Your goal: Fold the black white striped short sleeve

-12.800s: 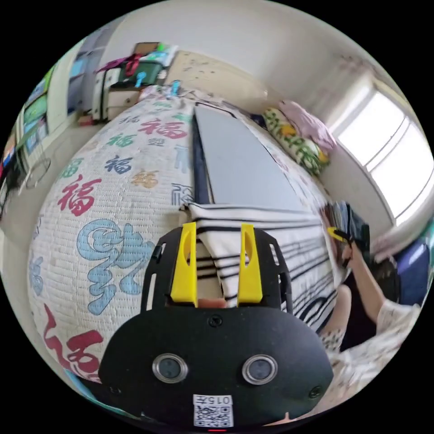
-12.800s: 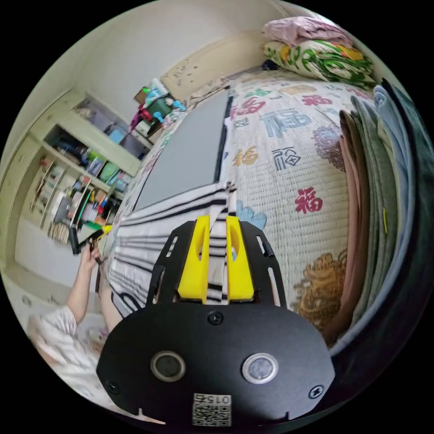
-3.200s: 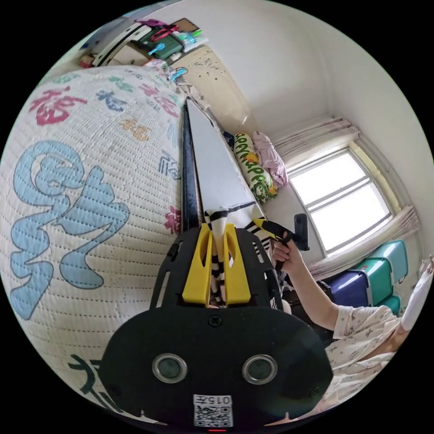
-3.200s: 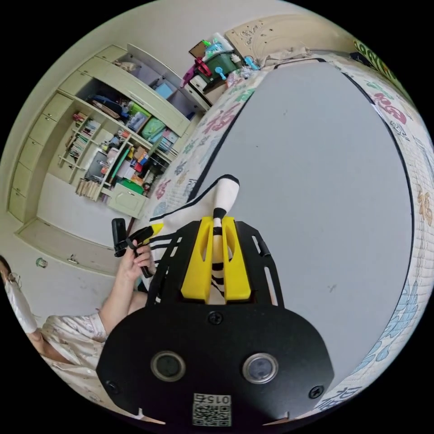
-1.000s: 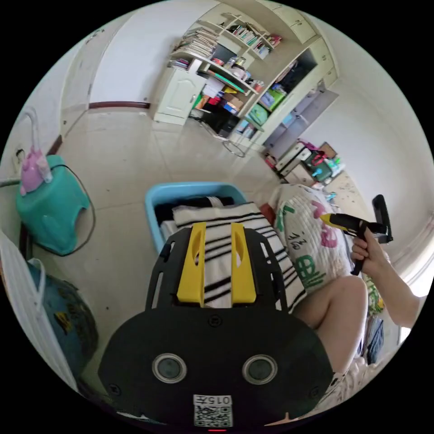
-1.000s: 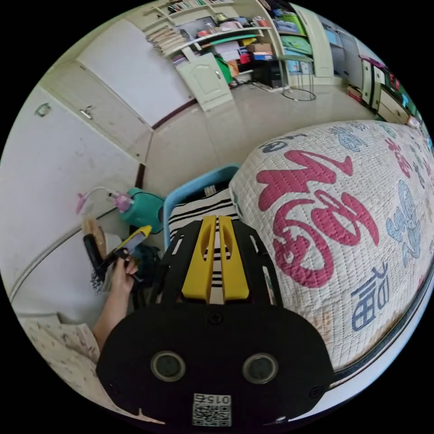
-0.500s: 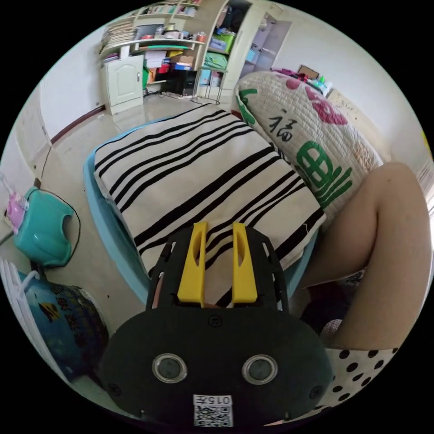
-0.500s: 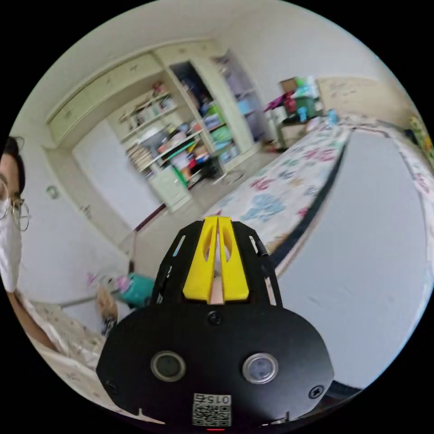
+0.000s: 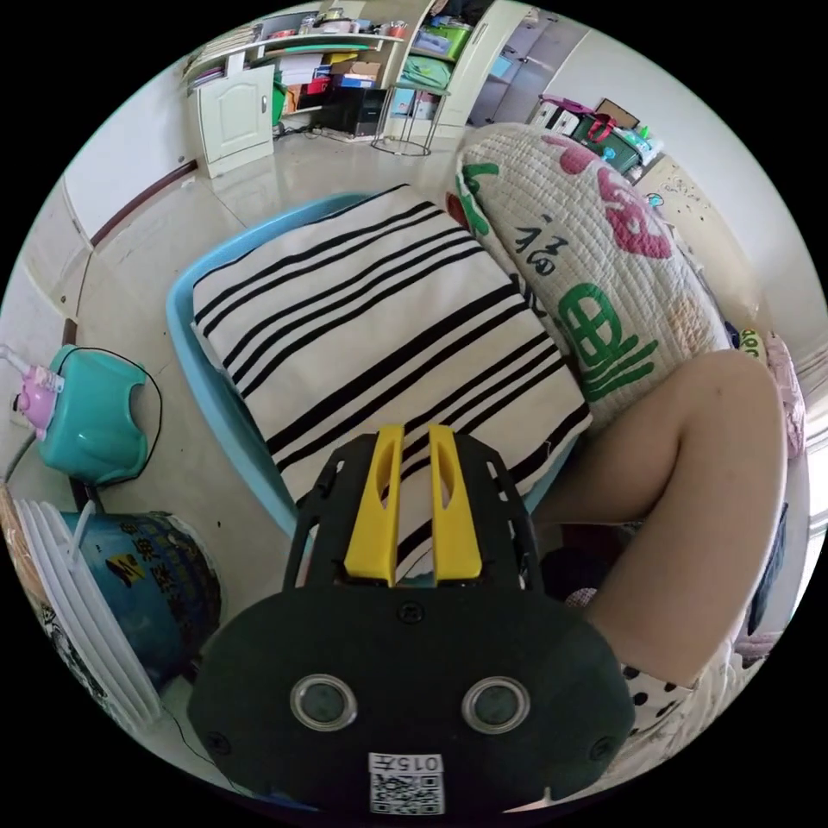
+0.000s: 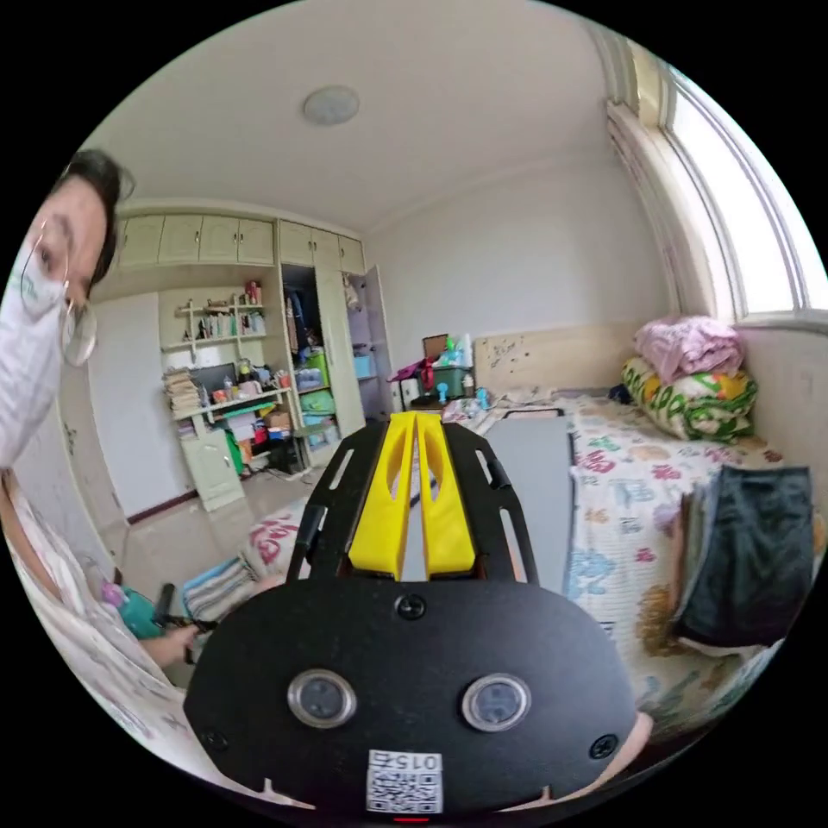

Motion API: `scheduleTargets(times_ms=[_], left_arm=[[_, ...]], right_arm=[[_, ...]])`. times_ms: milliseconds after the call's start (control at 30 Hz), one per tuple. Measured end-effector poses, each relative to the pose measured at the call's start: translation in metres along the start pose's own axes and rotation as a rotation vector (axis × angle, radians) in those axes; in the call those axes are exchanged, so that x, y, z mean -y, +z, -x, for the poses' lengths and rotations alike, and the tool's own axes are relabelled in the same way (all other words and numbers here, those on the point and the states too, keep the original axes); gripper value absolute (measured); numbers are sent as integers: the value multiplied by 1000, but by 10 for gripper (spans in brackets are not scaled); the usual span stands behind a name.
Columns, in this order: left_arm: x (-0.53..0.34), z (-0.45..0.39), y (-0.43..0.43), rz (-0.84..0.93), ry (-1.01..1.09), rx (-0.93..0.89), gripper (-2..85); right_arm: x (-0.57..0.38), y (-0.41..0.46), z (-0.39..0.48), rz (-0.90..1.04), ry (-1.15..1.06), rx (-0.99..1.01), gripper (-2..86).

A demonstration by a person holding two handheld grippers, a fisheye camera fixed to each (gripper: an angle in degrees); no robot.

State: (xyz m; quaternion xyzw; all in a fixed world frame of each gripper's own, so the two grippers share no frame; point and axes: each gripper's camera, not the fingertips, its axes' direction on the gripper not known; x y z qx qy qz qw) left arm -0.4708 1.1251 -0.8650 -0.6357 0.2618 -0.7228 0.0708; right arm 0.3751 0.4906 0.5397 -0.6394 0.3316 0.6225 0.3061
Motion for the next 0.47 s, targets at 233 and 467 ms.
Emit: scheduleTargets(times_ms=[233, 467], left_arm=[[20, -77, -106, -364, 73, -1, 56], [49, -256, -154, -642, 318, -345, 45]], right_arm=[[67, -117, 48, -303, 155, -421, -5], [168, -213, 163, -830, 188, -30, -5]])
